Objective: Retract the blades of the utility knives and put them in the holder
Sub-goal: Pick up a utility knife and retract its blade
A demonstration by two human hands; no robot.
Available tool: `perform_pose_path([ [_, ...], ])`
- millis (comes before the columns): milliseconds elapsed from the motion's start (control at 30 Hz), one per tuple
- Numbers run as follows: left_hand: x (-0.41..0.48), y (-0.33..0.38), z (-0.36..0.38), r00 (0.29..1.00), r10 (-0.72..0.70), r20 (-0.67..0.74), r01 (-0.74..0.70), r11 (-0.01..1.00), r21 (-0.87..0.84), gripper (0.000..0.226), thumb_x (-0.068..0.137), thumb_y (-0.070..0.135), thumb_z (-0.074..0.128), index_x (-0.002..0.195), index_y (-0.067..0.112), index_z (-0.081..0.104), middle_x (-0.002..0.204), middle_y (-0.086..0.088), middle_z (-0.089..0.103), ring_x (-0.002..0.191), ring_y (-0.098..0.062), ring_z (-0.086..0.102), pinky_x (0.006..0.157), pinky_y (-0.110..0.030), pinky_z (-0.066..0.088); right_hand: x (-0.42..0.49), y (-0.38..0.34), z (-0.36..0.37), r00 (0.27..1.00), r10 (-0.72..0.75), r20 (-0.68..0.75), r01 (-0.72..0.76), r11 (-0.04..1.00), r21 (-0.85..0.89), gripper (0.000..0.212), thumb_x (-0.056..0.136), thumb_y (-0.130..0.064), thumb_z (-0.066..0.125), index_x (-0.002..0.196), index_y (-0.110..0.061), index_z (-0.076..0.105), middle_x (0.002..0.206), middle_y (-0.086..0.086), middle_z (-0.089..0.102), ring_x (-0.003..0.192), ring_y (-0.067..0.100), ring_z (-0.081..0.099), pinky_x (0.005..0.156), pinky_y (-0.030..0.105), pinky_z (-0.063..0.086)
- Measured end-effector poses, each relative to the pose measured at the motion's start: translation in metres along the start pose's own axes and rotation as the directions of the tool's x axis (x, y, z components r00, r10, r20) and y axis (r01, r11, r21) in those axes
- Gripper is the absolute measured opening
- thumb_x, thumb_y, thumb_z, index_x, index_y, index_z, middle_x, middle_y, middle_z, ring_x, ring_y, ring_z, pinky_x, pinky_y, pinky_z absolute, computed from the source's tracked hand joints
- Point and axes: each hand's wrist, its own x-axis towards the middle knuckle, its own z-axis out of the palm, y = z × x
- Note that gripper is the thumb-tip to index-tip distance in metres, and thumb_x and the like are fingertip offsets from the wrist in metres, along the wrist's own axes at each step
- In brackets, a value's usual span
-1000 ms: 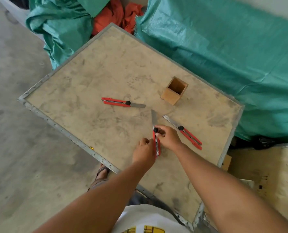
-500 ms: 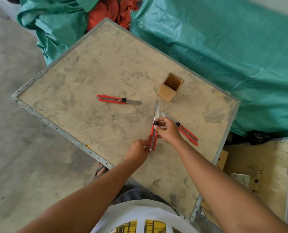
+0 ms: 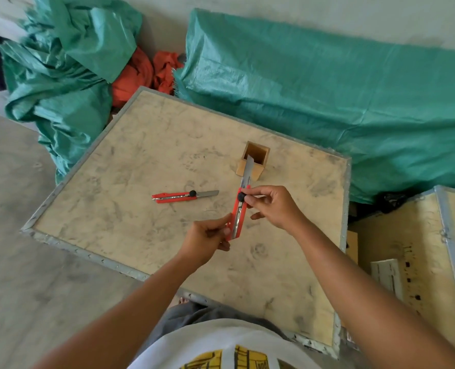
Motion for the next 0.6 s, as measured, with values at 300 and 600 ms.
perform_pose_path([
  [300,-0.003,0.042,-0.022,0.989,0.086,0.122,-0.084,0.996,-0.021,0.037,0.094,-0.001,0.059,0.106,0.030,0.075,0.085,-0.012,0.070,0.068,-0.026,0.061,0.073,-0.041,0.063,-0.024,-0.031,0.009,0.992,-0.121,0.027,0.124,0.971,-0.205,0.021,0.086,-0.014,0.080,0.107,-0.015,0.082,0.112,-0.008,0.070,0.097,0.005,0.068,0.078,0.011,0.055],
  [600,-0.006,0.050,-0.033,0.980,0.060,0.188,-0.058,0.998,-0.016,0.032,0.094,0.000,0.059,0.117,0.019,0.070,0.083,-0.006,0.074,0.070,-0.025,0.063,0.073,-0.039,0.063,-0.041,-0.036,0.023,0.996,-0.087,-0.012,0.080,0.956,-0.281,0.021,0.082,-0.022,0.085,0.102,-0.028,0.083,0.128,-0.010,0.059,0.110,0.011,0.064,0.084,0.024,0.056],
])
